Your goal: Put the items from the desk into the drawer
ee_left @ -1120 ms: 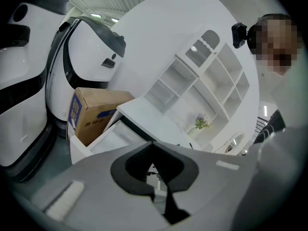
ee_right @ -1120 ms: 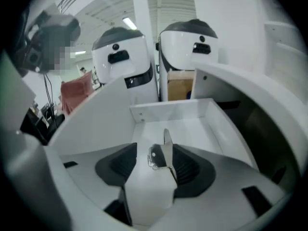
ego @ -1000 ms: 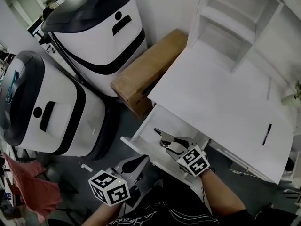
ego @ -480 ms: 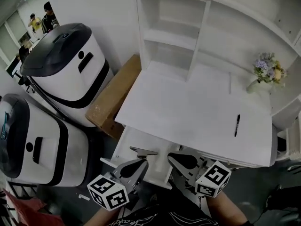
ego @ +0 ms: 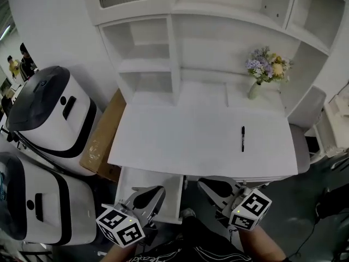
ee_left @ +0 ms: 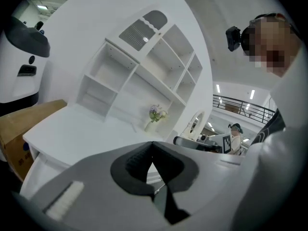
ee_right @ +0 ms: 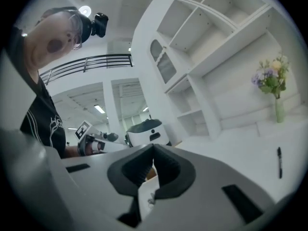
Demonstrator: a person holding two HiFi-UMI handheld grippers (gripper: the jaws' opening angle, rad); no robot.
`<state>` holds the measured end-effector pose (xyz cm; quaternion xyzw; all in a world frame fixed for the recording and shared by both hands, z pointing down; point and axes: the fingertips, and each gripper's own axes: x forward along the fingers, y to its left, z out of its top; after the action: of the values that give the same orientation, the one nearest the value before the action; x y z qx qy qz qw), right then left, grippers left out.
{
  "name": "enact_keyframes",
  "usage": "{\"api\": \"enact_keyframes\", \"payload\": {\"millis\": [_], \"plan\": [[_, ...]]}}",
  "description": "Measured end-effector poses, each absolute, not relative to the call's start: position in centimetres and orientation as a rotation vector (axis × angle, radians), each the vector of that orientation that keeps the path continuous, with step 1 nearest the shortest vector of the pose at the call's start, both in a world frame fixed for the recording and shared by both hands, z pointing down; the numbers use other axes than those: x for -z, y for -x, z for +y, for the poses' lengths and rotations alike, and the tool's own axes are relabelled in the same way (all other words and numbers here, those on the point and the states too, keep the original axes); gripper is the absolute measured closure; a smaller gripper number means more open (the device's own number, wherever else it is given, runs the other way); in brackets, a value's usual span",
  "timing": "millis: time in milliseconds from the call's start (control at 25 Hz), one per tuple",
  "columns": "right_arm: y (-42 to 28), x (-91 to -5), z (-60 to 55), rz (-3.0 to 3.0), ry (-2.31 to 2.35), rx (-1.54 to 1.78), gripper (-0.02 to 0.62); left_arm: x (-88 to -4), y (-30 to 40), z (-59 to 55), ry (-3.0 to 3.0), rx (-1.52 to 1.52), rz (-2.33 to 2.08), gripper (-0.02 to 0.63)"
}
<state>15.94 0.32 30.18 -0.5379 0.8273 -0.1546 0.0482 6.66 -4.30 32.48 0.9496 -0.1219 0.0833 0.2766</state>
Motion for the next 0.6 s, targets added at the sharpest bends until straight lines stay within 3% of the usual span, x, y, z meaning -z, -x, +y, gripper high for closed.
{"api": "enact_keyframes", "payload": {"millis": [400, 520, 600], "plan": [[-27.6, -36.3, 1.6, 2.343, 2.067, 0.556, 0.582, -32.9, -13.1, -4.3, -2.577, -0.269, -0.211, 0.597], [-32.2, -39.1, 1.3, 2.306, 2.212, 0.611, 0.459, -33.9, -15.0, -4.6, -2.561, -0.295, -0.191, 0.597], [-35.0, -41.3, 1.1, 2.292, 2.329, 0.647, 0.453, -34.5, -15.9, -4.9, -2.546, -0.312, -0.185, 0.597]]}}
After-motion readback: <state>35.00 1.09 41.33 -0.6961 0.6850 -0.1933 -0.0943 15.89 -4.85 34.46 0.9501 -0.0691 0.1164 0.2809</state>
